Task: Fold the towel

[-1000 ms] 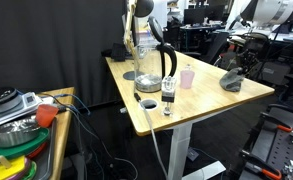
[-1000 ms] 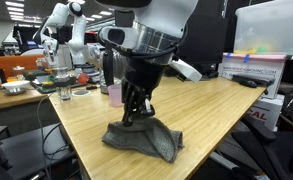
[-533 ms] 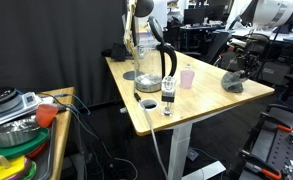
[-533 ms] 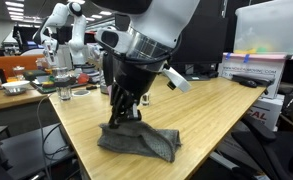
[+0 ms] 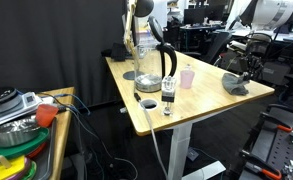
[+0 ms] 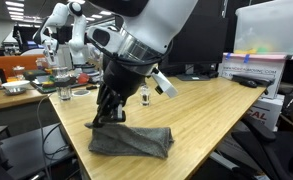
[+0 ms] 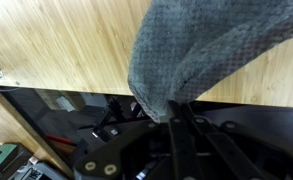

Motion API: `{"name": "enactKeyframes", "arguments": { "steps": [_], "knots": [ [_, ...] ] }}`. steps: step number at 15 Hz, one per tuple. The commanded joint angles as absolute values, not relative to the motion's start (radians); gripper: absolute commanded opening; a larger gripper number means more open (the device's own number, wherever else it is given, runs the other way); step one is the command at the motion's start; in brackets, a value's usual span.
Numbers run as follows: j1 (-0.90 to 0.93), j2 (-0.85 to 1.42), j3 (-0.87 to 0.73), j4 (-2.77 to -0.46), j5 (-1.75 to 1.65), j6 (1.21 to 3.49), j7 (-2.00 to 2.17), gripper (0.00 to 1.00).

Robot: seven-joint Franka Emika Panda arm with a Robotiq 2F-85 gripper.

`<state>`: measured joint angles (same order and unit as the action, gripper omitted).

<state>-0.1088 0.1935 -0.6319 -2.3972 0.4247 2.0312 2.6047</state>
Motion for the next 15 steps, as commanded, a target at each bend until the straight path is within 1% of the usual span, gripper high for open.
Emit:
{"name": "enactKeyframes", "arguments": {
  "steps": [1,4,5,6,7,9,12,15],
  "knots": [
    [-0.044,0.212,-0.704,-2.391,0.436,1.991,2.605,0.01],
    [0.001,0.226,-0.755,-2.392,0.437,1.977,2.605,0.01],
    [0.017,0.233,-0.773,-2.392,0.437,1.971,2.605,0.02],
    [0.032,0.239,-0.790,-2.393,0.438,1.966,2.605,0.28],
    [0.049,0.243,-0.807,-2.392,0.440,1.962,2.605,0.29],
    [0.087,0.252,-0.847,-2.390,0.443,1.971,2.605,0.41],
    [0.151,0.257,-0.912,-2.393,0.451,1.996,2.605,0.64],
    [0.213,0.247,-0.969,-2.399,0.450,2.034,2.605,0.84]
  ]
}}
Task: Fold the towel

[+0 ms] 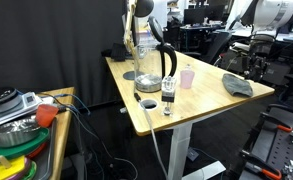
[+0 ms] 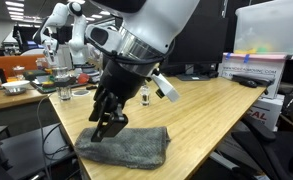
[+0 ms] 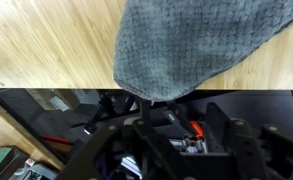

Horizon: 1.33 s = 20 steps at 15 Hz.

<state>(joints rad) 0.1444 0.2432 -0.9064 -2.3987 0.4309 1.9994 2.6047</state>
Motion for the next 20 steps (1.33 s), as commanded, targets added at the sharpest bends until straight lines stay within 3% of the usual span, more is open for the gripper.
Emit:
{"name": "enactKeyframes", "arguments": {
  "steps": [1,3,5,6,20],
  "knots": [
    [0.231,0.236,-0.984,-2.402,0.448,2.052,2.605,0.91],
    [0.258,0.171,-0.995,-2.426,0.406,2.125,2.605,1.00],
    [0.277,0.095,-1.003,-2.450,0.355,2.168,2.585,1.00],
    [0.252,0.186,-0.977,-2.403,0.394,2.115,2.600,0.99],
    [0.264,0.111,-0.993,-2.436,0.364,2.137,2.597,1.00]
  ]
}}
